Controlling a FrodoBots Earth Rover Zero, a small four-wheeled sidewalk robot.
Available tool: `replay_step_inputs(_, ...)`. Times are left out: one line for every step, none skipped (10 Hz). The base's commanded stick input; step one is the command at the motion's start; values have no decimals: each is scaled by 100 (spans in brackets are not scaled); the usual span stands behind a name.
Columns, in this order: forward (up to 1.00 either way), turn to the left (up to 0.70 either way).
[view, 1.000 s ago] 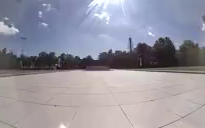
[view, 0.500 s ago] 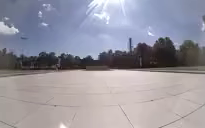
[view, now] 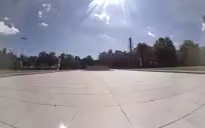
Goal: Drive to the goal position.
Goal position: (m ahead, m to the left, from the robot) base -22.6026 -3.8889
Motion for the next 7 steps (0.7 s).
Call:
replay_step_inputs(5, 0)
replay_step_inputs(4, 0)
replay_step_inputs(5, 0)
replay_step_inputs(4, 0)
replay_step_inputs(5, 0)
replay_step_inputs(5, 0)
replay_step_inputs(5, 0)
